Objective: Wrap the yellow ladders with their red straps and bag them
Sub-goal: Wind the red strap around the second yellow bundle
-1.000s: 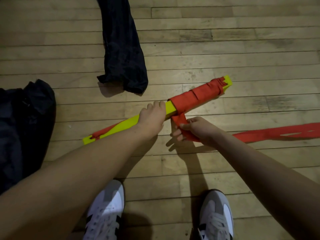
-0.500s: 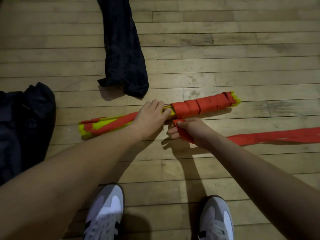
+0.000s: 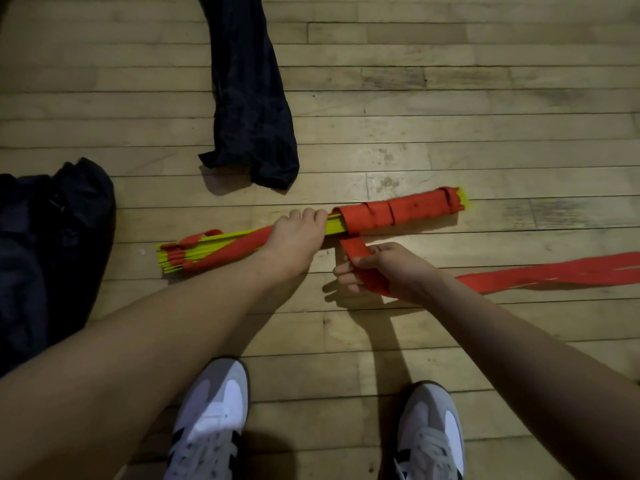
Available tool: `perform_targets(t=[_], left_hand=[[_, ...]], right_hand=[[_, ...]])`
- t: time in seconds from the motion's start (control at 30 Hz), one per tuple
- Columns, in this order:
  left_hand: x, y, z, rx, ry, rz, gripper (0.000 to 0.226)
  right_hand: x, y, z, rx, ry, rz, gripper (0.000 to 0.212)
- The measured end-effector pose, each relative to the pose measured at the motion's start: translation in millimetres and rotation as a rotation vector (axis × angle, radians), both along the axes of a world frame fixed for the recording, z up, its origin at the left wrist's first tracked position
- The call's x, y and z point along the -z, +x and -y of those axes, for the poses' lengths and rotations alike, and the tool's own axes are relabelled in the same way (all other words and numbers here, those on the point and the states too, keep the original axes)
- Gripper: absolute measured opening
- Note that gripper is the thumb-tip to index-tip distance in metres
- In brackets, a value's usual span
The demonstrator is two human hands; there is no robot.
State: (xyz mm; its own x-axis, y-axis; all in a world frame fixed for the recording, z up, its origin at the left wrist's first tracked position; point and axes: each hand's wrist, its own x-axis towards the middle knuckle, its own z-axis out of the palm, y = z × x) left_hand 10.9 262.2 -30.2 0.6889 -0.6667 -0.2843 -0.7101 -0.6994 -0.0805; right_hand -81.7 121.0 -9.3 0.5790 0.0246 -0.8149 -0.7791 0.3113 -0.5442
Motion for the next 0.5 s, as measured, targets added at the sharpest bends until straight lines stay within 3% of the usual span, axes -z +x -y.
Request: perform_targets(t=[0.2,0.37,0.5], left_hand=[[-5,20,7,-0.054,0.037,0.033,0.057],[4,5,5,0.071,0.067,0.078,0.034],[10,-11,2,0.061,0.065,0.01,0.037]], right_hand=[[-9,5,4,0.004,0.112,0.025,0.019],[-7,12,0,-0.009,0.102,0.016,0.018],[-5,7,-4,-0.02,0.077,0.006,0.021]])
